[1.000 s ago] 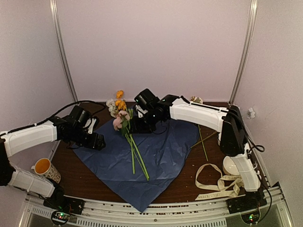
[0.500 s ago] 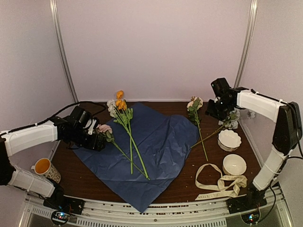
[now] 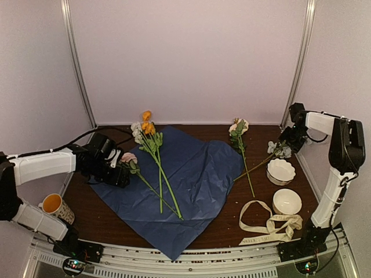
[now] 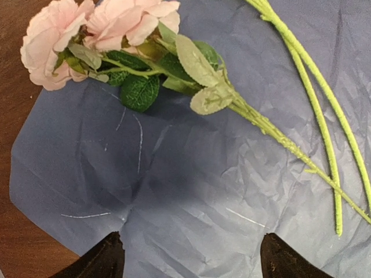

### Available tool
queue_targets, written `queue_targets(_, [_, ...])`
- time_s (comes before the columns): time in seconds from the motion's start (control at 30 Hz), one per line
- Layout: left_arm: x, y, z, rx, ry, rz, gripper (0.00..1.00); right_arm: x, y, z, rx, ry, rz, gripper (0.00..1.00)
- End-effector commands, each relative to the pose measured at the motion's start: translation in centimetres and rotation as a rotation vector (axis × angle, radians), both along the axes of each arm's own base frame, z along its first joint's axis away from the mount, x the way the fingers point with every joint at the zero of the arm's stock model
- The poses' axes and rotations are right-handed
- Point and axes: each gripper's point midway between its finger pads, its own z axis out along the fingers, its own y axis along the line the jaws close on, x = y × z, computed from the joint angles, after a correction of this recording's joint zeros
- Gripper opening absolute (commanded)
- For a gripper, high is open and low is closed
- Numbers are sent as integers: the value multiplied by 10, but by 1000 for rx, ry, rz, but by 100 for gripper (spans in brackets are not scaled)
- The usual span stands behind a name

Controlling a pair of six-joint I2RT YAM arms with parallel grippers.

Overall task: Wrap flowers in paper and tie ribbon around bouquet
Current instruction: Pick up the fake flower from the corner of the board.

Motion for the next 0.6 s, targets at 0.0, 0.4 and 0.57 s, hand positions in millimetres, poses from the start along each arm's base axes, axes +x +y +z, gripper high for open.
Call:
queue_targets(0.0, [15,-6,-15,40,9,-28,84,5,-27,-15,88,-20,-113,67])
queue_targets(0.4, [41,-17,-60,106,91,-45,84,56,-12,-60,267,47,-37,63])
queue_targets(0.57, [54,-21,-64,123,93,-53,84,56,-12,-71,269,45,-15,53])
